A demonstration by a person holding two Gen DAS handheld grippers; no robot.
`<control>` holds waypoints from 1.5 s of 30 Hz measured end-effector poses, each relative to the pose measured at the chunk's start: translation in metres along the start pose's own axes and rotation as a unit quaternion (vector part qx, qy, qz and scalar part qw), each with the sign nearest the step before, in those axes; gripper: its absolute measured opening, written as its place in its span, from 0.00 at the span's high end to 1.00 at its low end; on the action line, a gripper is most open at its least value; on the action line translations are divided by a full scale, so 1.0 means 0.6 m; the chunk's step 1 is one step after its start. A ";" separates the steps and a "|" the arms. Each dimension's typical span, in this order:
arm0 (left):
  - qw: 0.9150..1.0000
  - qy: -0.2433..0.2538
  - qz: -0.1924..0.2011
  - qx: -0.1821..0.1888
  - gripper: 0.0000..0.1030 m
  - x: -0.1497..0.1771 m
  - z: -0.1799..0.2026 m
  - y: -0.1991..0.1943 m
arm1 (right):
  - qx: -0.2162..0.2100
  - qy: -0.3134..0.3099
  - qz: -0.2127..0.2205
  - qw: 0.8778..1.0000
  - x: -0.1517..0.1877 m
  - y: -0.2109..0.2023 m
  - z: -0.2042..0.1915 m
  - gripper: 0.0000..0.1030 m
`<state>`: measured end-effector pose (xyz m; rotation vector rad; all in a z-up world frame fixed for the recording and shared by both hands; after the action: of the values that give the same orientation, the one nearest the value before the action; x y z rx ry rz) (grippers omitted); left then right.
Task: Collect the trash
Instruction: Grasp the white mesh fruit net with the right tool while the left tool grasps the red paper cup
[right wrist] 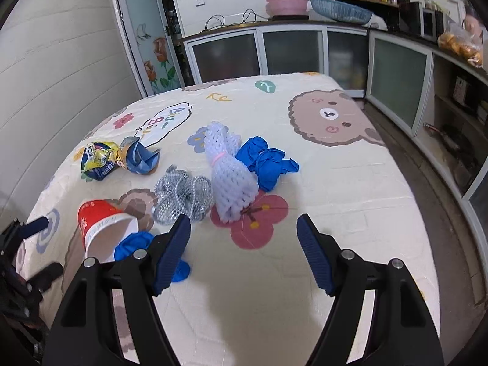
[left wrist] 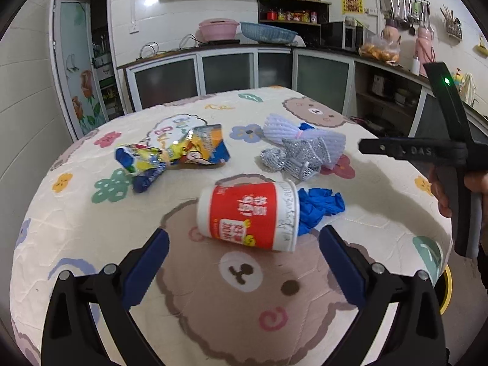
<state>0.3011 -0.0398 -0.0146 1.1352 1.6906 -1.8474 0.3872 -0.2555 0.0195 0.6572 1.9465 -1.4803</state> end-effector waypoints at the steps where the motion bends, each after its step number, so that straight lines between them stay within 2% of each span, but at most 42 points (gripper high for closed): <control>1: 1.000 0.004 -0.003 0.000 0.08 -0.002 0.004 0.005 | -0.003 0.001 -0.002 1.000 -0.002 0.005 0.000 0.33; 14: 0.998 0.015 -0.057 -0.023 0.08 -0.021 0.011 0.085 | -0.023 0.019 -0.043 0.999 -0.009 0.073 0.017 0.33; 19: 0.997 -0.005 -0.080 -0.014 0.08 -0.025 0.003 0.114 | -0.028 0.022 -0.052 0.998 -0.021 0.095 0.021 0.34; 22: 0.996 -0.012 -0.086 -0.014 0.08 -0.025 0.001 0.125 | -0.027 0.012 -0.065 0.997 -0.024 0.109 0.015 0.45; 24: 0.996 -0.024 -0.088 -0.010 0.10 -0.025 -0.004 0.128 | -0.031 0.011 -0.072 0.997 -0.023 0.115 0.011 0.58; 25: 0.996 -0.028 -0.088 -0.008 0.18 -0.026 -0.006 0.128 | -0.035 0.012 -0.074 0.997 -0.023 0.116 0.010 0.62; 27: 0.995 -0.038 -0.091 -0.005 0.18 -0.024 -0.010 0.129 | -0.037 0.011 -0.073 0.997 -0.023 0.115 0.008 0.78; 29: 0.995 -0.039 -0.091 -0.006 0.18 -0.024 -0.011 0.129 | -0.042 0.014 -0.072 0.996 -0.023 0.113 0.007 0.84; 32: 0.996 -0.038 -0.083 -0.016 0.19 -0.027 -0.013 0.123 | -0.052 0.026 -0.067 0.996 -0.024 0.108 0.007 0.87; 37: 0.995 -0.068 -0.074 0.004 0.19 -0.032 -0.032 0.096 | -0.061 0.031 -0.054 0.996 -0.030 0.091 0.004 0.88; 45: 0.995 -0.088 -0.051 0.002 0.19 -0.034 -0.062 0.045 | -0.057 0.023 -0.012 0.998 -0.050 0.030 -0.009 0.88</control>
<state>0.3443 -0.0144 -0.0139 0.8728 1.6729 -1.9498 0.4198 -0.2467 0.0303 0.6247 2.0621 -1.3681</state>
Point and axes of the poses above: each gripper's, at about its wrist camera, not at the fingertips, and y roughly the way its jaws point, z to its right, x to its underside, the point moved 4 cm from there along y, roughly the way its jaws point, and after that the axes turned 1 degree about y, right-handed, at the moved point
